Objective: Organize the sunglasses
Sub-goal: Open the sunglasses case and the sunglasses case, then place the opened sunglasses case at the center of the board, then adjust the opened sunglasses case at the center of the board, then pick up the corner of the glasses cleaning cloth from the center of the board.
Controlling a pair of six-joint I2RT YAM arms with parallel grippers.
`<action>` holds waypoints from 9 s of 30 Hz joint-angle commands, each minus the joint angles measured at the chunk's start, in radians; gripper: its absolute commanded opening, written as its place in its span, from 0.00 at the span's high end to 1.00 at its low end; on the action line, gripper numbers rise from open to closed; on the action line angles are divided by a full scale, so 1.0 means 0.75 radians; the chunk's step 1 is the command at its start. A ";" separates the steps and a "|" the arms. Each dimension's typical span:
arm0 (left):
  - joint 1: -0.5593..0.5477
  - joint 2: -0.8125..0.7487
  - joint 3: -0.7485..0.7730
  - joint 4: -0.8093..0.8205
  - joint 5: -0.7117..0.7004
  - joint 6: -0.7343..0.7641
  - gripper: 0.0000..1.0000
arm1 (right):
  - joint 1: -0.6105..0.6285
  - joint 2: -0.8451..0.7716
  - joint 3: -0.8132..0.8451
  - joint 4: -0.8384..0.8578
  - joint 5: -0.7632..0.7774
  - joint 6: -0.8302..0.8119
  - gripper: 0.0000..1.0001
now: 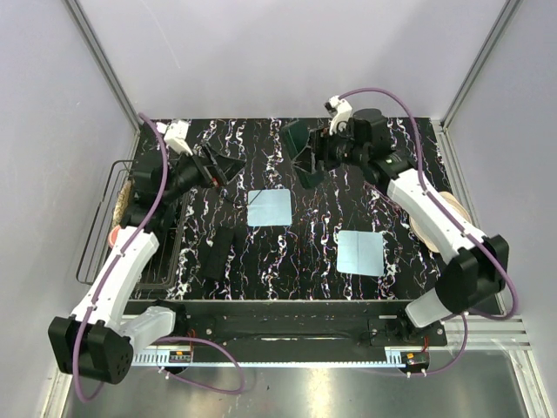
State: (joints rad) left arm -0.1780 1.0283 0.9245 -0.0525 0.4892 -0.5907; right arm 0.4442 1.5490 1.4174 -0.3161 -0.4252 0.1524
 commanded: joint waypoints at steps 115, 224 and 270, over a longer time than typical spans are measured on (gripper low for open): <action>-0.229 -0.017 0.183 0.121 0.393 0.381 0.05 | 0.089 -0.329 -0.064 0.706 -1.027 0.673 1.00; -0.192 0.044 0.082 -0.466 -0.389 0.362 0.01 | -0.054 0.379 -0.423 0.164 0.555 0.388 0.78; -0.190 0.034 0.048 -0.462 -0.464 0.352 0.01 | -0.013 0.242 -0.522 -0.180 0.743 0.588 0.62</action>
State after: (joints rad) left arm -0.3260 1.0611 0.9565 -0.4393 0.1596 -0.3325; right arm 0.4282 1.7073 0.9955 -0.4477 0.0883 0.5808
